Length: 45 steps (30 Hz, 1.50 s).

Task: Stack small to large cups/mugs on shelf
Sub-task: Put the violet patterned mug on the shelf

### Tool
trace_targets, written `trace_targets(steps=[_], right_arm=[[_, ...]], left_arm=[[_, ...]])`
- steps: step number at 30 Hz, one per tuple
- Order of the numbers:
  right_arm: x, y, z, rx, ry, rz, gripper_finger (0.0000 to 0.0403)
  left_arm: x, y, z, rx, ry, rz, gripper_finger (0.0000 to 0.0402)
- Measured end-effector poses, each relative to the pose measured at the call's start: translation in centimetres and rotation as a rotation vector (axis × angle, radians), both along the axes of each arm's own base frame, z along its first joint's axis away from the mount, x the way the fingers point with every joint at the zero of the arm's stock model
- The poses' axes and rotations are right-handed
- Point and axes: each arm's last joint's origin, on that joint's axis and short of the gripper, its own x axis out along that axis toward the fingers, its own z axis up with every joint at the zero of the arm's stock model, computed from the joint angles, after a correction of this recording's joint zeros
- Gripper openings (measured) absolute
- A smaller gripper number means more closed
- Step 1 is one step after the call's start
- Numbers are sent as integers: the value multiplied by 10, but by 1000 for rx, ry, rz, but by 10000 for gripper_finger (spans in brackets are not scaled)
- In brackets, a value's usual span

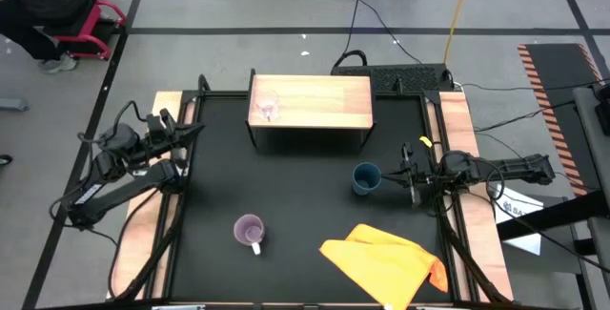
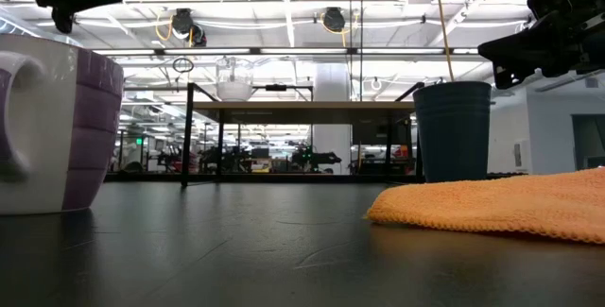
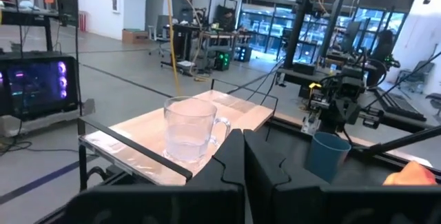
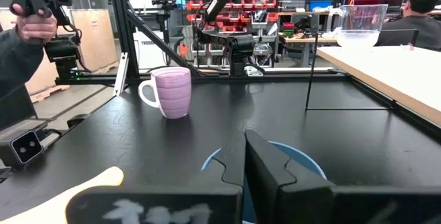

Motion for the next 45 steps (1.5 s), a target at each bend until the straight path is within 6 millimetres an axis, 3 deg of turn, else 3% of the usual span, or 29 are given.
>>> trace_targets(steps=[13,23,36,45], right_arm=[[0,0,0,0,0,0,0],[0,0,0,8,1,0,0],[0,0,0,5,-4,0,0],[0,0,1,-3,-7,0,0]], left_arm=[[22,12,-27,-2,-67,-10,0],[31,14,-45,-9,-25,-85,0],[51,7,-82,65,6,-252,0],[56,0,-91,99,51,-328,0]])
